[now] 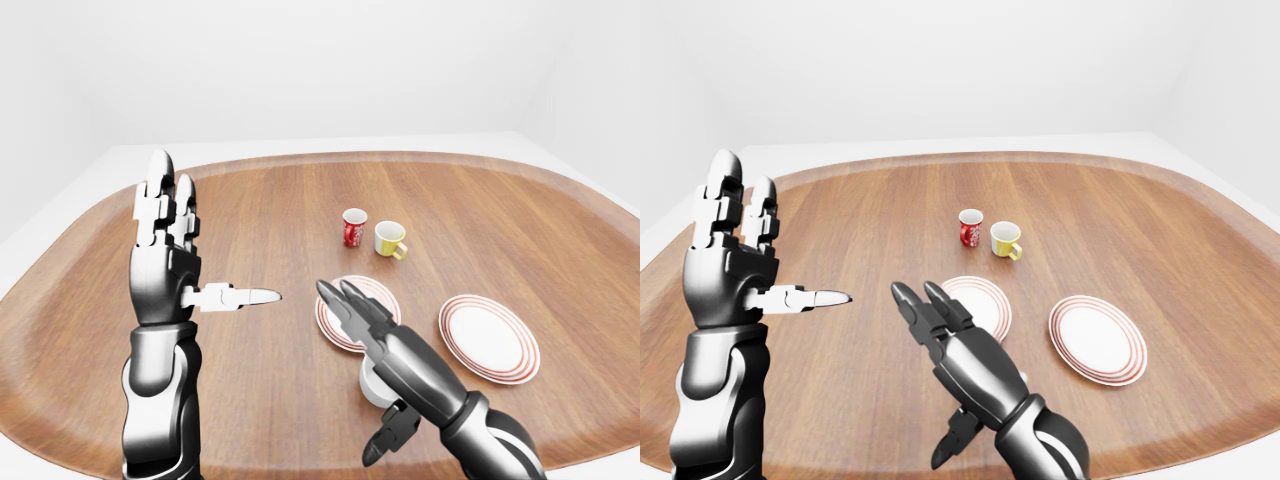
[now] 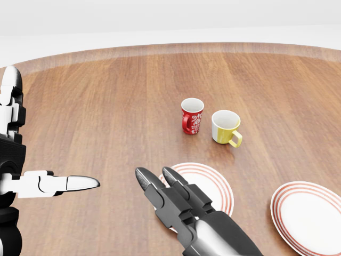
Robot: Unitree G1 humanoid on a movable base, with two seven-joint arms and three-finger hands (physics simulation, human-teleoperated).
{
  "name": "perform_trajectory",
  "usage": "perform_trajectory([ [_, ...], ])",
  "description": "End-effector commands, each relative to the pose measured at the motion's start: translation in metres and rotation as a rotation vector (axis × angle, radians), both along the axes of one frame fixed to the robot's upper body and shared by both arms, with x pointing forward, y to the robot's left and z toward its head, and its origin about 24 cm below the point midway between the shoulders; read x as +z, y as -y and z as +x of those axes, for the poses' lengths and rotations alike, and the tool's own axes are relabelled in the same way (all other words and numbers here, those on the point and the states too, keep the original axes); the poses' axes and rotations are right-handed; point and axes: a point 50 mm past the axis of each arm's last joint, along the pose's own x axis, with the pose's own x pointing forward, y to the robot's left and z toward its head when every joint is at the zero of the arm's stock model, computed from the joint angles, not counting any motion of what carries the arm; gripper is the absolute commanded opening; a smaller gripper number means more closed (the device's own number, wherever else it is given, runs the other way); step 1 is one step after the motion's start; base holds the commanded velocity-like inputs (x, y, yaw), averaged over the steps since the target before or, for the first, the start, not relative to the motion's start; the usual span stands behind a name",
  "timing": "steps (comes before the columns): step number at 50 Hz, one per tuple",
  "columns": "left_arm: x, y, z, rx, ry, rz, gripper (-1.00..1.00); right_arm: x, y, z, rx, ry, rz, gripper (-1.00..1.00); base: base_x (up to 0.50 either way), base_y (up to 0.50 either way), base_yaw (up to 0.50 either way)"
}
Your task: Put the white mug on the left plate.
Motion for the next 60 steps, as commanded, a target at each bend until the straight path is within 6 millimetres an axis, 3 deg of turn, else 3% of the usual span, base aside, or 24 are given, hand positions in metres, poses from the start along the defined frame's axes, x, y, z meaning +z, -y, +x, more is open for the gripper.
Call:
perform_trajectory([
  [1,0.000,0.000,0.000,0.001,0.001,0.000,1.00,-0.010,0.002,0.000,-0.029,-0.041,-0.065,1.00,0.00,0.00,0.00],
  [60,0.001,0.000,-0.001,0.000,0.006,0.002,1.00,-0.065,0.035,0.024,-0.301,-0.202,-0.286,1.00,0.00,0.00,0.00],
])
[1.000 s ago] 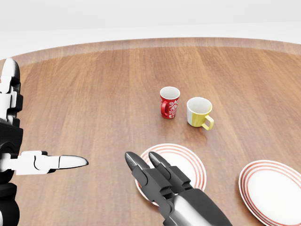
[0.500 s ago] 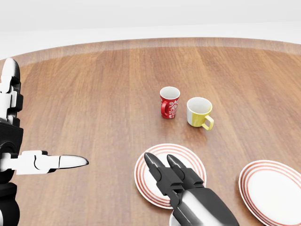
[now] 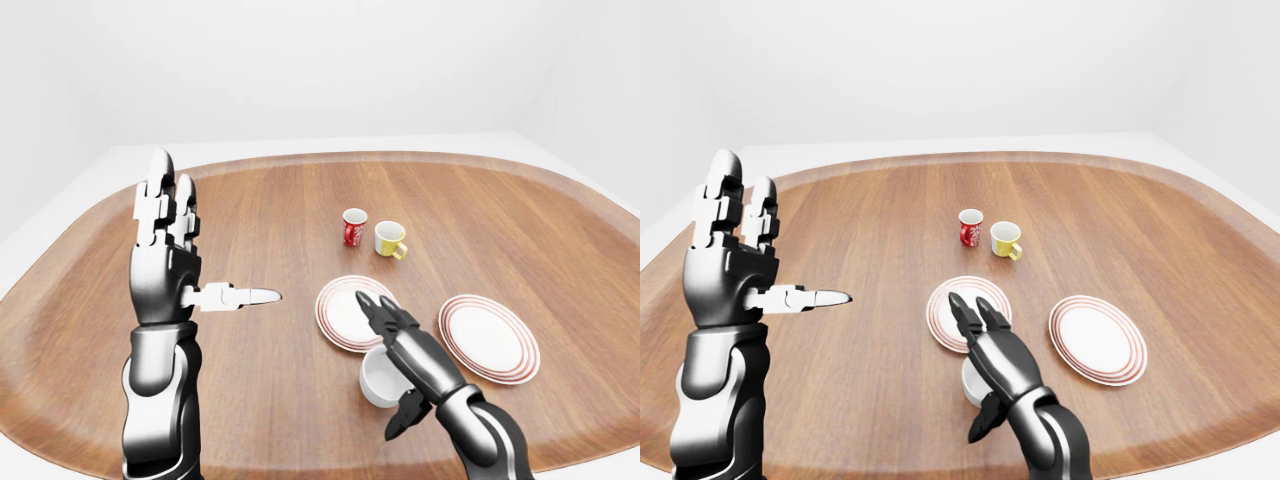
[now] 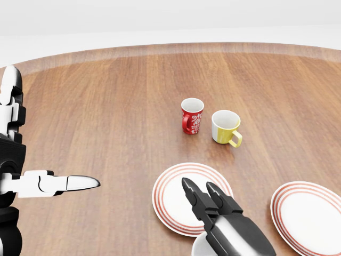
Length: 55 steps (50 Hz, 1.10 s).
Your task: Put the white mug on the left plate.
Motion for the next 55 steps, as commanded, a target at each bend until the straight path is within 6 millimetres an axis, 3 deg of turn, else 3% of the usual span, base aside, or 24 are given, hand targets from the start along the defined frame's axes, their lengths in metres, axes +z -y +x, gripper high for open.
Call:
perform_trajectory([
  [1,0.001,0.000,-0.001,-0.001,0.006,0.001,1.00,-0.009,0.005,0.002,-0.037,-0.031,-0.029,1.00,0.00,0.00,0.00],
  [22,0.002,0.000,-0.001,0.001,0.010,0.001,1.00,-0.024,0.011,0.007,-0.088,-0.049,-0.089,1.00,0.00,0.00,0.00],
  [42,0.001,0.000,-0.001,-0.001,0.005,0.001,1.00,-0.026,0.015,0.023,-0.173,0.033,-0.054,1.00,0.00,0.00,0.00],
  [55,0.002,0.000,-0.001,-0.001,0.010,0.003,1.00,-0.031,0.013,0.020,-0.161,0.013,-0.061,1.00,0.00,0.00,0.00],
])
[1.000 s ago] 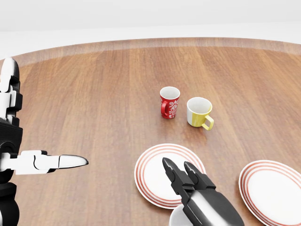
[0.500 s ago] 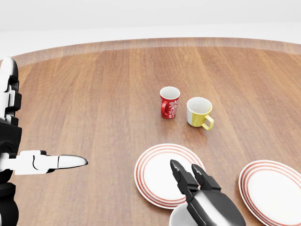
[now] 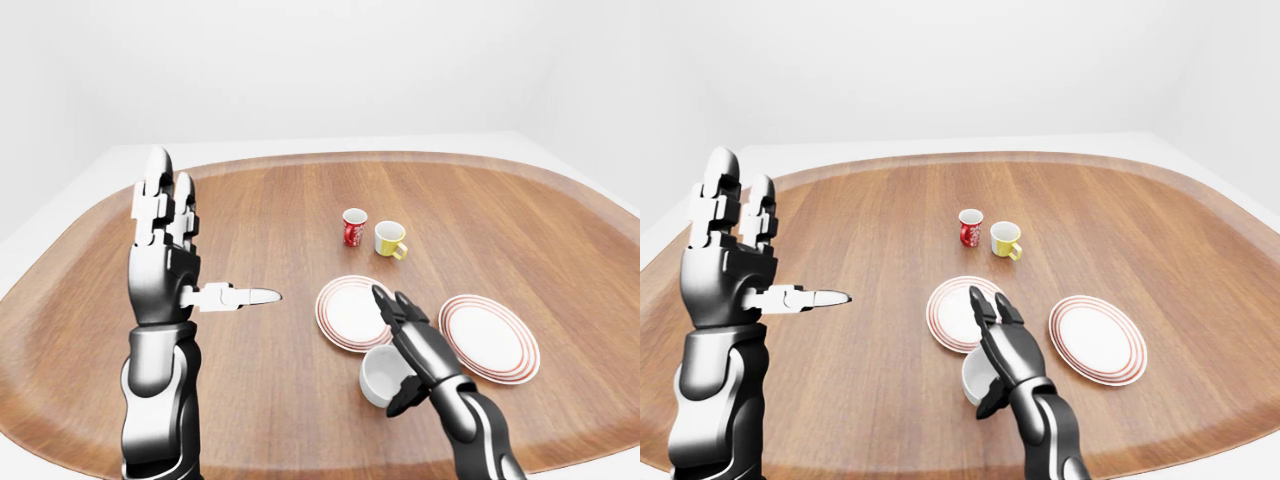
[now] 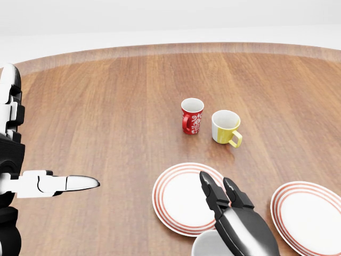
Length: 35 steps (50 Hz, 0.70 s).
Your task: Put the white mug on the left plate.
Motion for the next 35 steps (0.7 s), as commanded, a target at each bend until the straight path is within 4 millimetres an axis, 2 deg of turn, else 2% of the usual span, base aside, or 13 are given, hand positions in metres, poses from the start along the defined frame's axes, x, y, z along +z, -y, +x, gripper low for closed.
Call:
perform_trajectory([
  [1,-0.0006,0.0000,0.0001,0.000,-0.003,0.000,1.00,-0.0041,-0.0005,0.0002,-0.005,-0.004,0.000,1.00,0.00,0.00,0.00],
  [16,-0.0007,0.0002,0.0001,0.000,-0.003,0.001,1.00,-0.0119,0.0016,-0.0005,-0.007,-0.033,-0.028,1.00,0.00,0.00,0.00],
  [35,-0.0022,0.0009,0.0011,-0.003,-0.011,0.001,1.00,-0.0120,-0.0030,-0.0049,0.042,-0.087,-0.083,1.00,0.00,0.00,0.00],
])
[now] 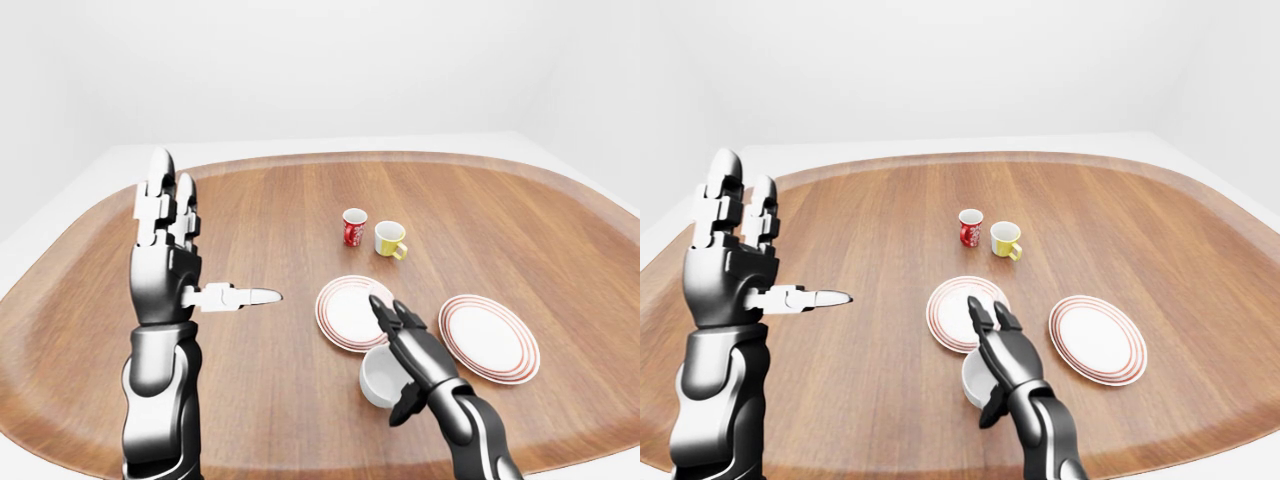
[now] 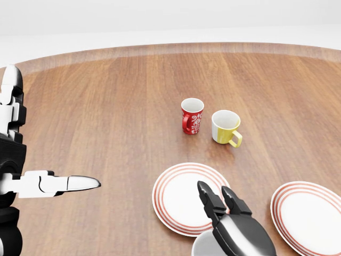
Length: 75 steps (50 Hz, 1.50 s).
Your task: Put the white mug on the left plate.
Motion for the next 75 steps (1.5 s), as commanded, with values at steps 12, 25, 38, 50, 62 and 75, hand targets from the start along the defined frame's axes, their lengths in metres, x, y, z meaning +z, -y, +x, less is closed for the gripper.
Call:
perform_trajectory([
  [12,-0.001,0.000,0.000,-0.001,-0.003,0.000,1.00,-0.005,-0.002,-0.001,0.021,-0.038,-0.029,1.00,0.00,0.00,0.00],
  [25,-0.001,0.001,0.000,-0.001,-0.004,0.000,1.00,-0.013,0.001,0.003,-0.004,-0.041,-0.031,1.00,0.00,0.00,0.00],
  [38,0.000,0.001,0.000,-0.003,-0.002,0.001,1.00,-0.018,0.002,0.003,-0.012,-0.051,-0.039,1.00,0.00,0.00,0.00],
  [50,0.000,0.001,0.000,-0.003,0.000,0.001,1.00,-0.018,0.002,0.005,-0.013,-0.053,-0.045,1.00,0.00,0.00,0.00],
  [62,0.000,0.002,0.000,-0.004,0.000,0.002,1.00,-0.022,0.004,0.007,-0.021,-0.063,-0.050,1.00,0.00,0.00,0.00],
  [75,0.000,0.002,0.000,-0.004,-0.002,0.001,1.00,-0.026,0.005,0.009,-0.026,-0.071,-0.054,1.00,0.00,0.00,0.00],
])
